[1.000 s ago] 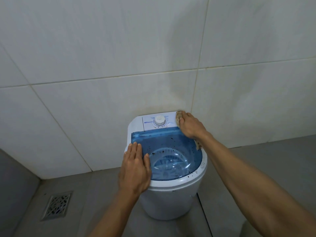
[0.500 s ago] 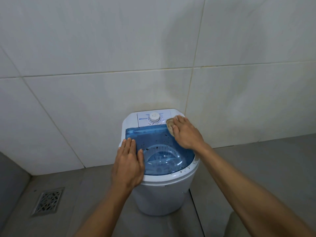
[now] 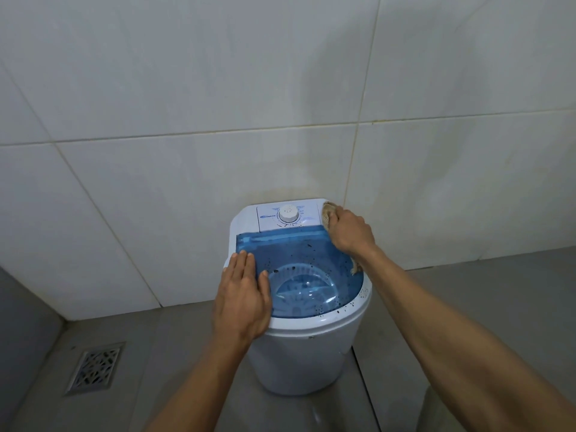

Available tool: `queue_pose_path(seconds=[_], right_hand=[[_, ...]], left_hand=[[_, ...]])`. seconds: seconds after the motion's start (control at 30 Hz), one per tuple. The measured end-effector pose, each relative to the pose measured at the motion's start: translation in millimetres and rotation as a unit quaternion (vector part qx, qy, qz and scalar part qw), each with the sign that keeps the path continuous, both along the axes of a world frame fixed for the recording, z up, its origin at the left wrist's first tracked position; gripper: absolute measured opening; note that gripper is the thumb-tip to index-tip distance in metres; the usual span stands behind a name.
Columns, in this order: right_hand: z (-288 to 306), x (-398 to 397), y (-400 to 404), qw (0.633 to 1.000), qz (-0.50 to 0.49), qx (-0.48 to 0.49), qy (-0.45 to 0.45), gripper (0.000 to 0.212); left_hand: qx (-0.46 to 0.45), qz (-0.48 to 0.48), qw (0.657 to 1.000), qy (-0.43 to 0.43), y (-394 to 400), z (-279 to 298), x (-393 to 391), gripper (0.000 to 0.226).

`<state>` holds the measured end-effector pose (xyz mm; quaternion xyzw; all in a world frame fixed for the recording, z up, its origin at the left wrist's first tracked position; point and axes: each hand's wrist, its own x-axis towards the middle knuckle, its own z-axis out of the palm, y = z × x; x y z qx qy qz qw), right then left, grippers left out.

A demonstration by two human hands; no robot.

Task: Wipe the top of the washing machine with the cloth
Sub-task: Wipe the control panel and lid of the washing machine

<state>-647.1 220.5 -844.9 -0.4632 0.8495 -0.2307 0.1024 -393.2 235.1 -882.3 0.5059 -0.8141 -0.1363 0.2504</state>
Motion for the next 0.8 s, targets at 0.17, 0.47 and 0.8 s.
queue_pose_path(seconds=[0.17,0.47,0.8], right_hand=[[-3.4,4.8,22.3,0.992,0.106,0.004,0.072,0.048],[-4.5,-13.5,21.9,0.998,0.049,0.026,-0.030,0.054],[-8.8,7.6,59.5,0.990,0.135,0.030,0.008,0.050]], left_hand=[[-0.009,0.002,1.000,0.006,-1.5,-0.9,0.3,0.056],[-0.013,-0.007,1.000,-0.010,-2.3,-2.2,2.0,0.051],[-0.016,-0.009,1.000,-0.011,-4.1,-4.3,1.6,0.051]])
